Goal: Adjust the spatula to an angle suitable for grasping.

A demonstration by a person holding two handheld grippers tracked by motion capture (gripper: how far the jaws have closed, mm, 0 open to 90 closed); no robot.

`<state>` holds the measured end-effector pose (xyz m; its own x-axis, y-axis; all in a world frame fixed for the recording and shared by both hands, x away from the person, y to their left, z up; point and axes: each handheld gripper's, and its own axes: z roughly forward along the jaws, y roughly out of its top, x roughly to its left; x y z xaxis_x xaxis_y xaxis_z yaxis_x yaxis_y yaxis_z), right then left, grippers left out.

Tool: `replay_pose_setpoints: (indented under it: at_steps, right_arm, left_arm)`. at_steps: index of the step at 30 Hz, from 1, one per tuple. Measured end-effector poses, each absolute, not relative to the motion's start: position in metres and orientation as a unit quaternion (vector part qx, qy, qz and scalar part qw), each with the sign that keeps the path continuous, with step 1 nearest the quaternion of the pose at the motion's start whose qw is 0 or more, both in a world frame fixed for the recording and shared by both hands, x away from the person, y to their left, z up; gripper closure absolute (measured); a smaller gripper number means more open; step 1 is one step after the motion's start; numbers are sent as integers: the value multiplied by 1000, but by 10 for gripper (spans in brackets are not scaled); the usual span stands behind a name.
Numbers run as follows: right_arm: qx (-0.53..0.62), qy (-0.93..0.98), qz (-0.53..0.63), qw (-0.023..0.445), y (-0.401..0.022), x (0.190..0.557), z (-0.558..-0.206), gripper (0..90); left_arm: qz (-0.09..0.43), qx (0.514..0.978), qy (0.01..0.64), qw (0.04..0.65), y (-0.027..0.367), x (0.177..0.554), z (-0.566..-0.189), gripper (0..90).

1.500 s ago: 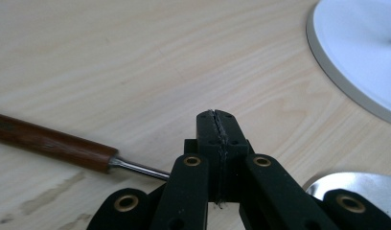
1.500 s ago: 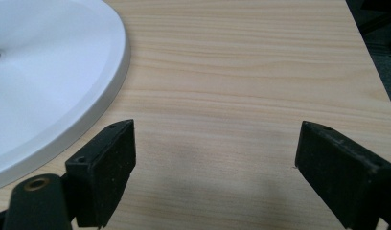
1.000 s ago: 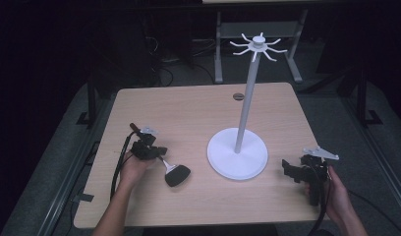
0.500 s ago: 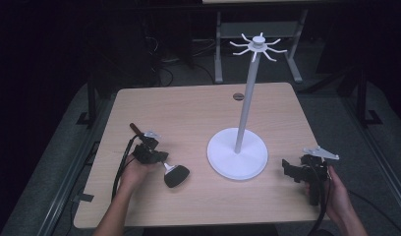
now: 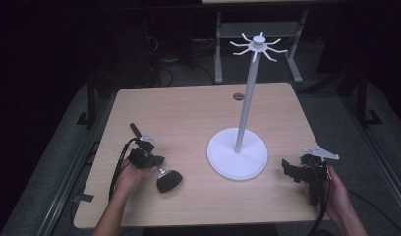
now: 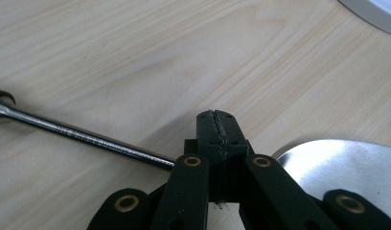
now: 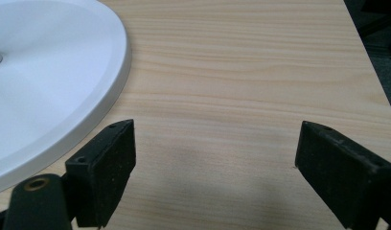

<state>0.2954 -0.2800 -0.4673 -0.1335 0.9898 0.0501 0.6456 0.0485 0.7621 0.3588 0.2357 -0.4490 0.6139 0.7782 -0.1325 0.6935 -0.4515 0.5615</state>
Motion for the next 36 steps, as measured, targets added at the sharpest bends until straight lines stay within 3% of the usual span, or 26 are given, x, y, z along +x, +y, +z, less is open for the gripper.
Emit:
replay_pose_setpoints:
  at_steps: [36]
  right_arm:
    - [606, 674, 337, 255, -278, 297, -467, 133]
  left_arm:
    - [81, 834, 460, 293, 279, 321, -441, 900]
